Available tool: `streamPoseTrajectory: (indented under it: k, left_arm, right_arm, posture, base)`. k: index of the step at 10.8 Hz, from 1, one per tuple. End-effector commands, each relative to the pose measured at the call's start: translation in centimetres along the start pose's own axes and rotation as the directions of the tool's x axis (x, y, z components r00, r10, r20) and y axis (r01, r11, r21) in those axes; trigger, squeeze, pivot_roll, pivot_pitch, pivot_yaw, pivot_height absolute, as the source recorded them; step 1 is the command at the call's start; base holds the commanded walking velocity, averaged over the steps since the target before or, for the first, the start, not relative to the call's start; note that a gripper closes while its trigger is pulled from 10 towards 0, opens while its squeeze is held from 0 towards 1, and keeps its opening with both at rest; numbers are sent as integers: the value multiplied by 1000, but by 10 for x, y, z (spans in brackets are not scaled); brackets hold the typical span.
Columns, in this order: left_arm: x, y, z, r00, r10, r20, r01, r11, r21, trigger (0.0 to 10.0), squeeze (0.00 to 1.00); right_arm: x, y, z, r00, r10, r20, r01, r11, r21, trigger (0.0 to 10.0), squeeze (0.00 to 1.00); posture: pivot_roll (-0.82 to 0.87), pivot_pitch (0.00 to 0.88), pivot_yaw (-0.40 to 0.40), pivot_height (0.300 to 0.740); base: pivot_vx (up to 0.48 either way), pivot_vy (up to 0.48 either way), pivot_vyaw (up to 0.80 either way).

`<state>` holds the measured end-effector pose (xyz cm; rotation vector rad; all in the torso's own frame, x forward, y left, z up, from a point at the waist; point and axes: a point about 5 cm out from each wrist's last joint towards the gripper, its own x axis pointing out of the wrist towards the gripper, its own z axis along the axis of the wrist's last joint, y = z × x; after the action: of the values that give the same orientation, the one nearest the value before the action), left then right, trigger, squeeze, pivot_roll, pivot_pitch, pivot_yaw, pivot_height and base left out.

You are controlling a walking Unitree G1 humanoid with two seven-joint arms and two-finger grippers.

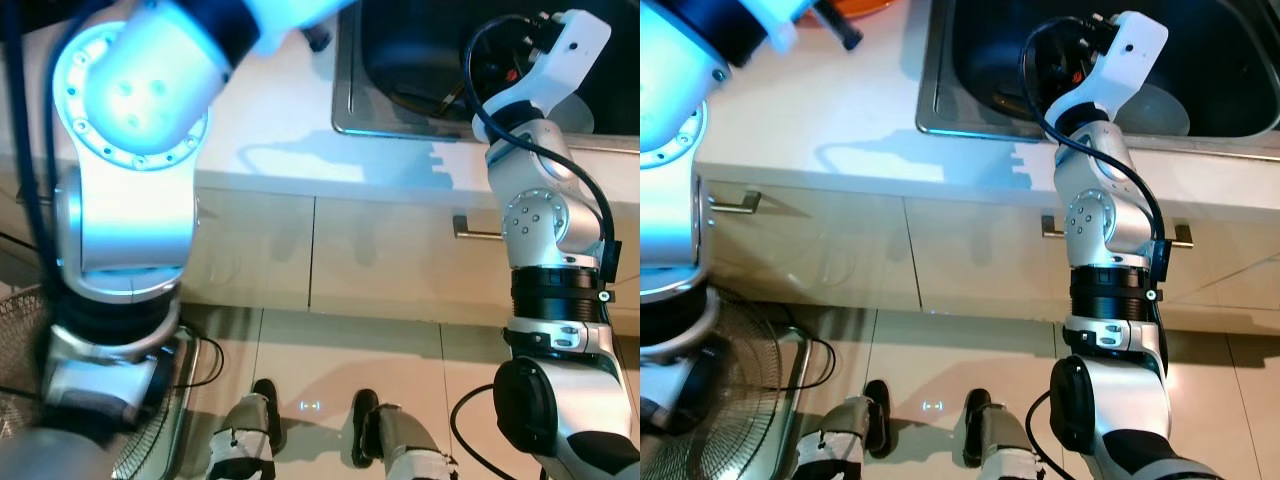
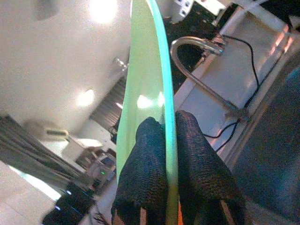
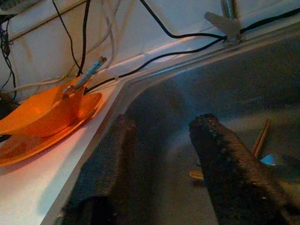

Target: Kitchen organization

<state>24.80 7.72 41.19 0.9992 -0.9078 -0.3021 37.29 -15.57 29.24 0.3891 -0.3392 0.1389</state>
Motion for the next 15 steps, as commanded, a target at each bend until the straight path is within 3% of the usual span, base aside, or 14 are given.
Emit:
streamPoseTrajectory:
  k: [1,2,3,4,5,6,7,8,11,12,13,15]
  left_arm:
    - [0,-2,15,998,-25,56,18,994,108,10000,0]
    - [2,-8,15,997,-70,37,62,983,175,10000,0]
    - [3,-19,13,994,-108,8,103,965,239,10000,0]
    - [3,-20,11,994,-106,-4,104,967,231,10000,0]
    - [7,-88,-58,980,-150,-135,176,961,215,10000,0]
    - [4,-98,-70,974,-156,-167,192,956,222,10000,0]
    - [2,-99,-78,966,-157,-203,205,949,241,10000,0]
    - [-4,-101,-90,952,-164,-256,232,937,261,10000,0]
    - [-6,-100,-100,962,-136,-239,207,929,306,10000,0]
    - [-7,-99,-101,961,-137,-239,211,923,321,10000,0]
    - [-8,-100,-103,961,-138,-241,214,920,328,10000,0]
    - [-8,-101,-107,959,-142,-244,222,913,342,10000,0]
  right_arm:
    - [0,-2,7,1000,-2,28,1,999,45,10000,1000]
    - [0,-1,9,999,9,34,-12,995,100,10000,1000]
    - [0,4,12,998,55,40,-62,975,213,10000,1000]
    - [0,6,13,996,71,46,-79,969,233,10000,1000]
    - [-1,11,14,992,113,51,-123,947,298,10000,1000]
    - [-2,14,15,989,139,55,-150,928,341,10000,1000]
    - [-4,21,15,980,190,64,-199,880,431,10000,1000]
    - [-7,24,17,973,217,75,-227,861,454,10000,1000]
    - [-8,22,16,976,208,65,-213,855,473,10000,1000]
    - [-9,23,16,976,210,56,-210,851,480,10000,702]
    - [-9,23,16,976,210,54,-210,847,489,10000,0]
    - [-10,26,18,971,232,62,-229,820,524,10000,0]
  posture:
    - [186,277,-44,740]
    - [184,278,-42,740]
    - [181,279,-40,740]
    - [179,279,-40,740]
    - [176,283,-41,740]
    - [175,283,-41,740]
    - [173,286,-41,740]
    - [171,289,-40,740]
    - [173,290,-41,740]
    - [175,288,-43,740]
    - [173,288,-42,740]
    - [170,287,-39,740]
  base:
    - [0,0,0]
    - [0,0,0]
    - [0,0,0]
    - [0,0,0]
    - [0,0,0]
    - [0,0,0]
    - [0,0,0]
    - [0,0,0]
    - [0,0,0]
    - [0,0,0]
    - [0,0,0]
    - [0,0,0]
